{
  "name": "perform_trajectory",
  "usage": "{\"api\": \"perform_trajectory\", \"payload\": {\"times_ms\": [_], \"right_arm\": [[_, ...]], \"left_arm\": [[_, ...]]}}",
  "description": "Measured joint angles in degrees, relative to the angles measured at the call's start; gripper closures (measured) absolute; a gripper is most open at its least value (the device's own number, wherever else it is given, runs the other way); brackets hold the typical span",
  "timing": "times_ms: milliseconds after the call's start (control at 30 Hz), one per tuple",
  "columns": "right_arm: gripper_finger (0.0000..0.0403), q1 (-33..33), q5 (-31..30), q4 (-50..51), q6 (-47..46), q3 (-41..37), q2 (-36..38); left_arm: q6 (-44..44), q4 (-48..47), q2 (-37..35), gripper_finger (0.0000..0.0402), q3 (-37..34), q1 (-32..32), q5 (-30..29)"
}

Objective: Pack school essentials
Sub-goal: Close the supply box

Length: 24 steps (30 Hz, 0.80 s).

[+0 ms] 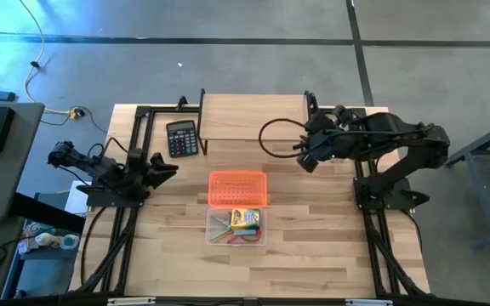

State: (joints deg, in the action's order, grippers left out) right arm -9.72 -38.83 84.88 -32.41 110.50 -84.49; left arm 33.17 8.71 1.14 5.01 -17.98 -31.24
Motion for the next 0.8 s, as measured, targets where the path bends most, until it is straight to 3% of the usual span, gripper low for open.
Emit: {"api": "perform_trajectory", "payload": {"times_ms": [200,533,800], "right_arm": [[0.029,0.0,2.99,-2.56,7.66,0.0,-0.07],[0.029,0.02,8.08,-4.94,18.87,0.0,-0.09],[0.029,4.16,23.21,-18.88,30.14,-9.5,2.92]], "left_arm": [[-6.97,0.15,3.19,0.0284,5.55,0.0,-2.07],[-14.95,0.09,16.25,0.0284,15.73,0.01,-5.05],[-14.79,-1.48,28.32,0.0284,22.23,0.01,-5.68]]}}
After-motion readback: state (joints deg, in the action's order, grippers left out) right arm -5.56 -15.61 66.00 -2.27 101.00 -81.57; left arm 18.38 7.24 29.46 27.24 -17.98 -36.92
